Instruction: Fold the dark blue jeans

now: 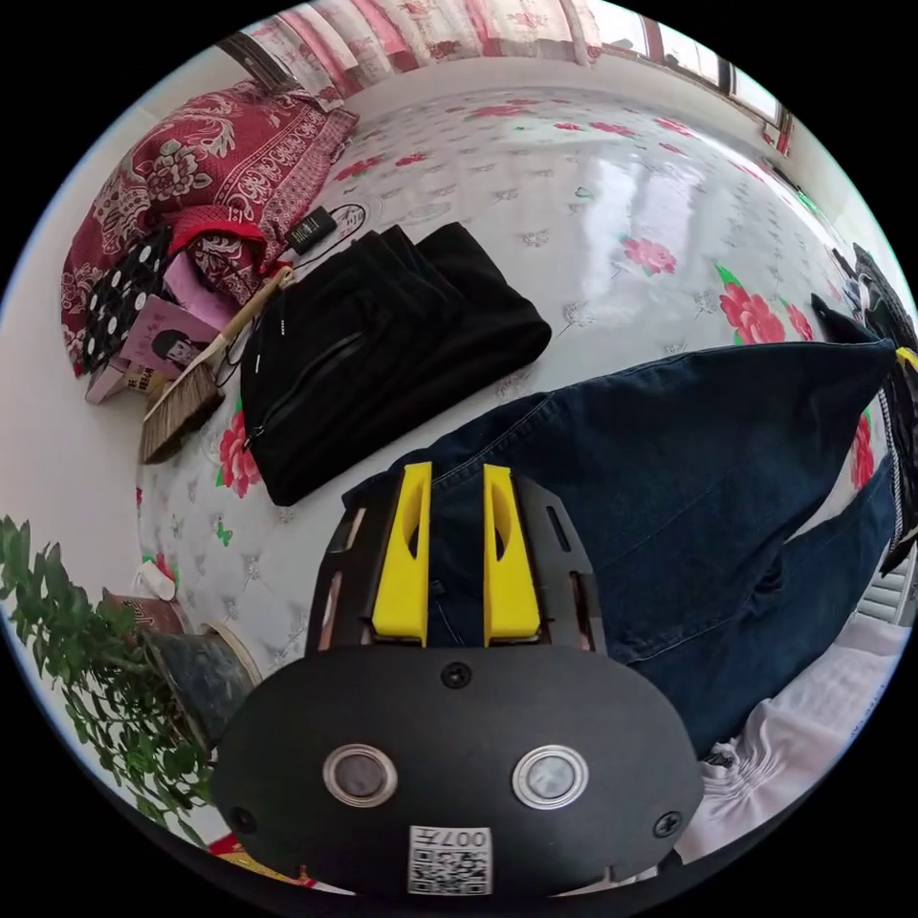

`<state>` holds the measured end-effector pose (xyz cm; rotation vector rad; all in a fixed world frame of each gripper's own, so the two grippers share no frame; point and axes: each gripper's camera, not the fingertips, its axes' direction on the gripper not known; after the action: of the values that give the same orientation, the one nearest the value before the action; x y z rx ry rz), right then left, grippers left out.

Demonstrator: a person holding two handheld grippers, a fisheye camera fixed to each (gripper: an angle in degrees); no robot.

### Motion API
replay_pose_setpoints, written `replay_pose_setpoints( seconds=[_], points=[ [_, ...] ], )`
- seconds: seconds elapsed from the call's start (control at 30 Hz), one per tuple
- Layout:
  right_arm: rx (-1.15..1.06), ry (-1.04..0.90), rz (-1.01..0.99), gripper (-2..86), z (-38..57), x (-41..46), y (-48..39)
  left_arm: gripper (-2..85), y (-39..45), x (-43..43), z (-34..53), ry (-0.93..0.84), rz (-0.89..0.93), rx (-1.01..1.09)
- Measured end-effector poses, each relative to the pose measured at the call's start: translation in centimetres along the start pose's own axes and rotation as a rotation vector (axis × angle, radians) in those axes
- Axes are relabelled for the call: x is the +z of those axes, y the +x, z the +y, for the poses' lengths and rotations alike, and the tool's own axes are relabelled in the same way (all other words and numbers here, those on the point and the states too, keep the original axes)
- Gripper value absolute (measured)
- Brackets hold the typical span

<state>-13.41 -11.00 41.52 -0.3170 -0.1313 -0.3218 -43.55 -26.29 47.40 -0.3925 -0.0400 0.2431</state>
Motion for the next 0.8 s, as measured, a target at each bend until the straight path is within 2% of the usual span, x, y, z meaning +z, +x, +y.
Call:
replay_pose_setpoints(
  seconds=[0.17,0.27,0.43,0.57,0.8],
  points=[
    [-0.041,-0.043,0.031,-0.3,0.4,-0.5,0.4,10.8,1.9,2.6,-2.4,-0.084,-0.052,0.159],
    [-0.014,-0.039,0.009,-0.3,0.9,-1.0,1.7,7.5,2.4,3.2,-2.4,-0.081,-0.031,0.226],
    [0.035,-0.022,-0.019,-0.3,2.1,-1.5,3.3,0.9,1.0,2.2,-0.1,-0.053,0.028,0.165],
    [0.043,-0.019,-0.009,-0.3,3.3,-2.8,3.4,-0.7,-0.3,1.1,2.0,-0.048,0.066,0.093],
    [0.016,0.093,0.056,-0.2,8.4,-11.3,1.1,-1.0,-2.8,-6.3,9.9,0.134,0.105,-0.084]
  ],
)
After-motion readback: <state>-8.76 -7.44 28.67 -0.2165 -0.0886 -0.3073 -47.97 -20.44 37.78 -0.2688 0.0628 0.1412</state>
